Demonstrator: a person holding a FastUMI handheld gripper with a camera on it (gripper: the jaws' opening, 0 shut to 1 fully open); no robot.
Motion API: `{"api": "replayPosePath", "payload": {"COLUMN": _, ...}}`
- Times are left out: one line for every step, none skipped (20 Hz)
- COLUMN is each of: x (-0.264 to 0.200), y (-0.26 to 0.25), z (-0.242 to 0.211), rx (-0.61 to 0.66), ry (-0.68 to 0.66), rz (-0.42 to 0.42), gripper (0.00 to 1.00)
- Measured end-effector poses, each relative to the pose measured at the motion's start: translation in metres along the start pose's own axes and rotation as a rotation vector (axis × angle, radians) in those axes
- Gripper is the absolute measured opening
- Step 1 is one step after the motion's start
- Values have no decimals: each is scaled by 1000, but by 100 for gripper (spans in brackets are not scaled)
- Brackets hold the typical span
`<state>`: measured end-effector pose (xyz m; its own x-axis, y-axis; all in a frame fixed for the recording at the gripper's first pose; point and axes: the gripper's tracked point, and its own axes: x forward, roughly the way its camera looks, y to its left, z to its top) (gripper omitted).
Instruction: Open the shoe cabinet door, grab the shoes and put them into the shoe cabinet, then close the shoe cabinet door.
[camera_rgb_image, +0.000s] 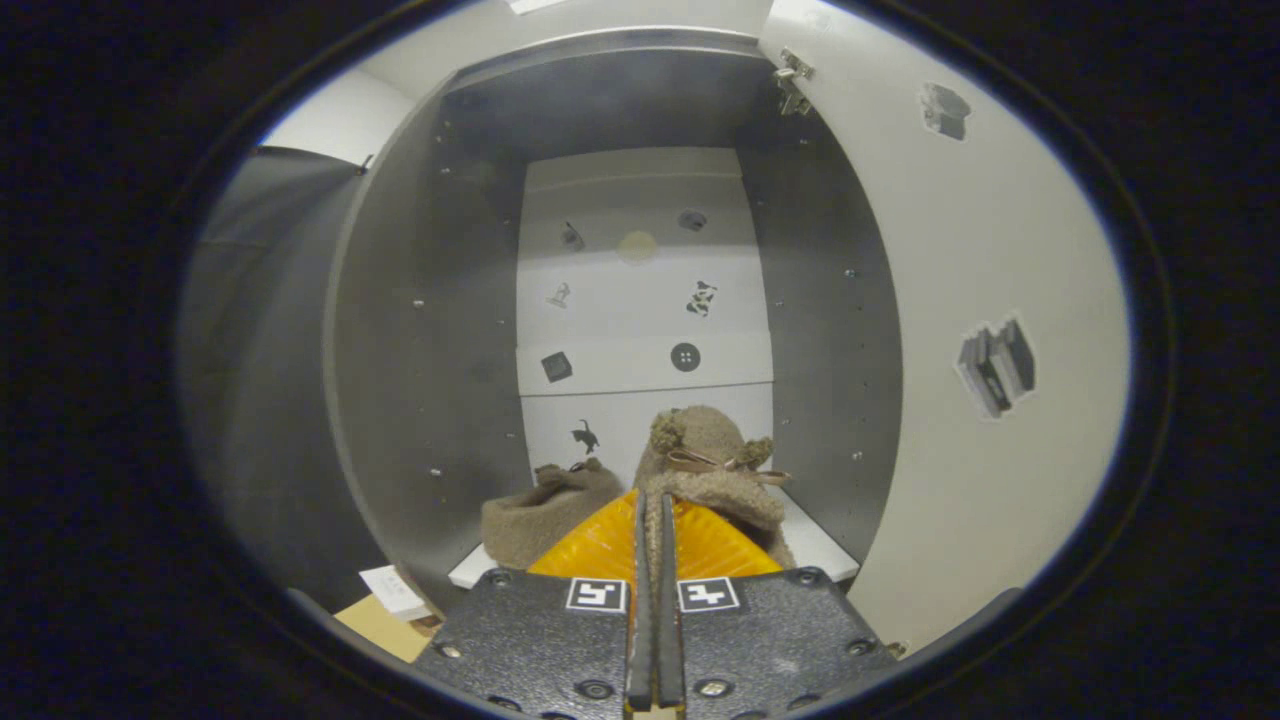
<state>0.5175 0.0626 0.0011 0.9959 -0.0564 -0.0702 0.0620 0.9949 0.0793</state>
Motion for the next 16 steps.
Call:
{"api": "replayPosePath", "payload": {"x": 14, "y": -4, "z": -1, "rx": -14, "ry": 8, "rz": -17, "gripper": 6}}
{"api": "replayPosePath", "payload": {"x": 25, "y": -6, "z": 1, "rx": -32, "ry": 18, "rz": -26, "gripper": 6}}
{"api": "replayPosePath", "payload": {"x": 41, "y": -6, "z": -1, "rx": -47, "ry": 27, "rz": -23, "gripper": 6}}
{"api": "replayPosePath", "payload": {"x": 54, "y": -5, "z": -2, "rx": -60, "ry": 37, "rz": -17, "gripper": 6}}
{"api": "replayPosePath", "payload": {"x": 66, "y": -7, "z": -4, "rx": -76, "ry": 46, "rz": -20, "gripper": 6}}
{"api": "replayPosePath", "payload": {"x": 76, "y": -8, "z": -8, "rx": -87, "ry": 59, "rz": -26, "gripper": 6}}
{"api": "replayPosePath", "payload": {"x": 87, "y": -11, "z": -11, "rx": -100, "ry": 71, "rz": -44, "gripper": 6}}
{"api": "replayPosePath", "payload": {"x": 97, "y": -14, "z": -15, "rx": -113, "ry": 83, "rz": -63, "gripper": 6}}
{"api": "replayPosePath", "payload": {"x": 107, "y": -17, "z": -21, "rx": -123, "ry": 88, "rz": -82, "gripper": 6}}
{"api": "replayPosePath", "payload": {"x": 116, "y": -11, "z": -27, "rx": -119, "ry": 96, "rz": -64, "gripper": 6}}
{"api": "replayPosePath", "payload": {"x": 121, "y": -4, "z": -33, "rx": -113, "ry": 104, "rz": -43, "gripper": 8}}
{"api": "replayPosePath", "payload": {"x": 121, "y": 4, "z": -34, "rx": -112, "ry": 100, "rz": -22, "gripper": 12}}
{"api": "replayPosePath", "payload": {"x": 121, "y": 7, "z": -33, "rx": -107, "ry": 96, "rz": -9, "gripper": 16}}
{"api": "replayPosePath", "payload": {"x": 118, "y": 12, "z": -32, "rx": -85, "ry": 92, "rz": 7, "gripper": 22}}
{"api": "replayPosePath", "payload": {"x": 118, "y": 21, "z": -32, "rx": -58, "ry": 84, "rz": 38, "gripper": 26}}
{"api": "replayPosePath", "payload": {"x": 114, "y": 25, "z": -30, "rx": -41, "ry": 76, "rz": 48, "gripper": 33}}
